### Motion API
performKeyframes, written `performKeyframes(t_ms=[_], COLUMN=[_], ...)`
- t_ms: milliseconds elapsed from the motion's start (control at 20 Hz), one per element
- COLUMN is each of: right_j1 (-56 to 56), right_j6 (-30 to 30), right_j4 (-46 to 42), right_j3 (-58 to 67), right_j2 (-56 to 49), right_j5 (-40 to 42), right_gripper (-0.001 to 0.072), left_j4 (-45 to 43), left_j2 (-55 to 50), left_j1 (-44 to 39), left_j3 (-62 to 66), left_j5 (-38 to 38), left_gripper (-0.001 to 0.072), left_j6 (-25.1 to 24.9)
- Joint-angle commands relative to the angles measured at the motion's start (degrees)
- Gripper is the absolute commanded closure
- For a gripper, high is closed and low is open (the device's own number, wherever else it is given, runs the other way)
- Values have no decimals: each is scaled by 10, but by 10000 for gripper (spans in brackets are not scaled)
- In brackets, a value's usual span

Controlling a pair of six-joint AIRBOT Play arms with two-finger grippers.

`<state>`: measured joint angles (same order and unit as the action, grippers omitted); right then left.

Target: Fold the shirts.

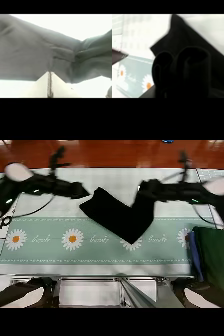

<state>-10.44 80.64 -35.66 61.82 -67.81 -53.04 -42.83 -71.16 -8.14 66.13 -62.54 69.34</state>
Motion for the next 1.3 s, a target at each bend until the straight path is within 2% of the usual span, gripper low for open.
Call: performKeyframes(t_ms=[0, 200, 500, 550, 600, 650, 900, 1000, 1050, 1200, 1250], right_j1=[-99, -141, -158, -160, -162, -162, -109, -64, -39, 9, 18], right_j6=[-4, 28, 43, 43, 43, 42, 43, 57, 75, 138, 187], right_j4=[24, 28, 58, 59, 65, 73, 59, -20, -96, -383, -492], right_j3=[141, 298, 385, 386, 386, 386, 387, 387, 386, 332, 278], right_j2=[-192, -357, -450, -451, -451, -450, -401, -336, -291, -138, -79], right_j5=[45, 33, 29, 29, 28, 17, -141, -209, -238, -290, -290], right_gripper=[686, 686, 683, 616, 401, 292, 300, 302, 303, 303, 302], left_j4=[0, 0, 0, 0, 0, 0, 0, 0, 0, 1, 5], left_j2=[127, 172, 169, 169, 169, 169, 169, 169, 170, 187, 196], left_j1=[93, 136, 135, 135, 135, 135, 176, 219, 244, 305, 319], left_j3=[-132, -201, -223, -230, -237, -244, -215, -174, -150, -116, -118], left_j5=[2, 4, 29, 41, 48, 51, 49, 32, 19, 6, 5], left_gripper=[692, 692, 692, 692, 692, 692, 692, 692, 692, 692, 692], left_j6=[-19, -27, -29, -29, -29, -29, -29, -27, -27, -27, -27])
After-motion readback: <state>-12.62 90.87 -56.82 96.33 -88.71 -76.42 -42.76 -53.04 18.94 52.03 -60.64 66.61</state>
